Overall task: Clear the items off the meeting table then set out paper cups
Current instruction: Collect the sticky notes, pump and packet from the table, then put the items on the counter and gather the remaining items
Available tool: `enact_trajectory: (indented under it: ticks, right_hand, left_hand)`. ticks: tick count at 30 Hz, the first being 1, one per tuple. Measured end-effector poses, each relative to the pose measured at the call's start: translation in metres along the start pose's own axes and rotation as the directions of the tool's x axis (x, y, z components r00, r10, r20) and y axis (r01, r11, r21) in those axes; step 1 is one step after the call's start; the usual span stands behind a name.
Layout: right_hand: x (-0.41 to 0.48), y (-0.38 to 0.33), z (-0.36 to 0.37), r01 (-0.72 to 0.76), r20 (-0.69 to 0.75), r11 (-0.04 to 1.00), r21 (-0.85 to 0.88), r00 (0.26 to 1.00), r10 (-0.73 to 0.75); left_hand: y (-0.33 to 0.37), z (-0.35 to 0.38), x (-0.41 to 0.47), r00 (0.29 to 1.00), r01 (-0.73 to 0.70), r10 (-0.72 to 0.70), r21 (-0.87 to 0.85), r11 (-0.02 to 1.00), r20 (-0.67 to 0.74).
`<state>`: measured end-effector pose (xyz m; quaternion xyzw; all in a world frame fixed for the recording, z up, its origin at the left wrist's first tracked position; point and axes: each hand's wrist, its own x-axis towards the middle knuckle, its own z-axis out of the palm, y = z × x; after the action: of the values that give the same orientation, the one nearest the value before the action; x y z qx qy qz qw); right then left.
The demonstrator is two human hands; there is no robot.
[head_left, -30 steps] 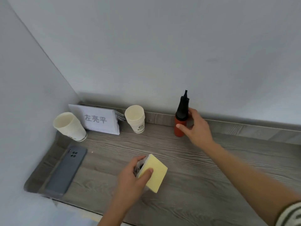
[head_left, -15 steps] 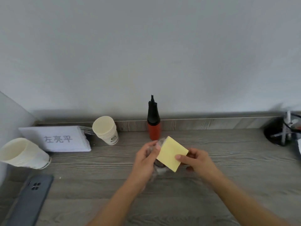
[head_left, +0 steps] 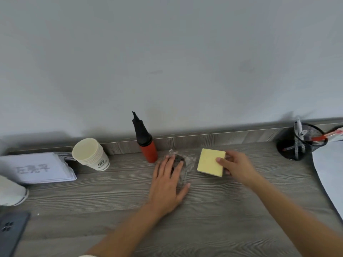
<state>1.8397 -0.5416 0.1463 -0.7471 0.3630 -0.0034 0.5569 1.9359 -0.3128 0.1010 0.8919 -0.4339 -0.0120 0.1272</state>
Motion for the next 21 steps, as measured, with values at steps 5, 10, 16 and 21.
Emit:
enact_trajectory:
  ticks: [5,10,16,21]
  right_hand:
    - [0.021,-0.006,0.02,0.257,-0.002,0.658,-0.708,0.931,-0.365]
    - [0.019,0.022,0.039,0.438,0.245,0.463,-0.771,0.875,-0.418]
    - [0.021,0.025,0.04,0.473,0.252,0.458,-0.753,0.849,-0.465]
    - [0.003,0.008,0.041,0.393,0.216,0.497,-0.773,0.901,-0.377]
  left_hand:
    - [-0.009,0.009,-0.015,0.998,-0.038,0.045,0.131,0.991,-0.053]
    - [-0.005,0.006,0.001,0.994,0.085,-0.095,0.178,0.98,0.049]
    - [0.005,0.003,0.01,0.982,0.11,-0.139,0.205,0.973,0.128]
    - [0.003,-0.017,0.014,0.985,0.076,-0.097,0.146,0.986,0.145]
